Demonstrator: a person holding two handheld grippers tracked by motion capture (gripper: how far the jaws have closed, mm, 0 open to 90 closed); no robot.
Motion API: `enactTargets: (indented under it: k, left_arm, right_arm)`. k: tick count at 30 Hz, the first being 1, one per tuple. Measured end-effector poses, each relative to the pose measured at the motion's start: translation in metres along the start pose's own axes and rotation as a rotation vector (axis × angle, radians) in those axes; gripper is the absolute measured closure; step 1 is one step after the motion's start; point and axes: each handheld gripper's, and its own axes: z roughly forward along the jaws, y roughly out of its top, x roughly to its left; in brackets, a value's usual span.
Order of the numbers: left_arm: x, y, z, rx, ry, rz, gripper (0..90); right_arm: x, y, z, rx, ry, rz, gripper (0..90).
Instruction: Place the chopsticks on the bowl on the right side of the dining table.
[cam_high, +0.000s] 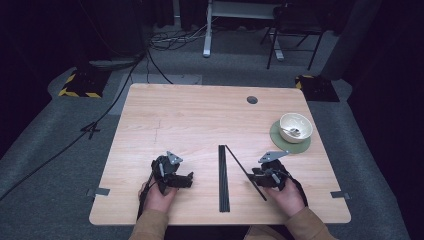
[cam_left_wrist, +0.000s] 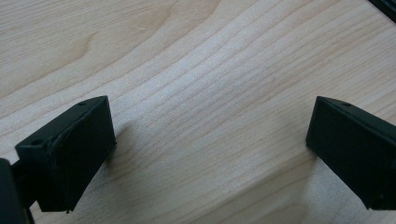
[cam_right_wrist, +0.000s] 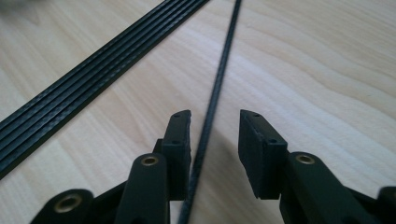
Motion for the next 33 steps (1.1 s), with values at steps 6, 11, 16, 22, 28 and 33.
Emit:
enactTargets:
  k: [6,11,16,22,28,33]
  left_arm:
    - [0.0,0.0,0.0,0.0,0.001,0.003,1.6]
    - [0.0,0.0,0.0,0.0,0.0,0.001,1.6]
    - [0.0,0.0,0.0,0.002,-0.001,-0.004,1.6]
    - [-0.001,-0.001,0.0,-0.006,0.002,-0.012,1.6]
    - [-0.002,-0.002,-0.001,-0.006,0.008,-0.008,1.6]
    - [-0.001,-0.001,-0.001,0.002,0.013,-0.011,0.3]
  right_arm:
    - [0.003,-0.001,0.007,0.046,0.002,-0.01,72.9]
    - [0.0,-0.001,0.006,0.054,-0.012,-0.02,76.4]
    - [-0.012,-0.001,0.004,0.064,-0.035,0.004,78.8]
    - [-0.027,-0.002,0.001,0.072,-0.048,0.045,79.3]
    - [-0.027,0.003,0.005,0.071,-0.05,0.019,79.4]
    - [-0.027,0.007,0.009,0.066,-0.045,0.03,85.0]
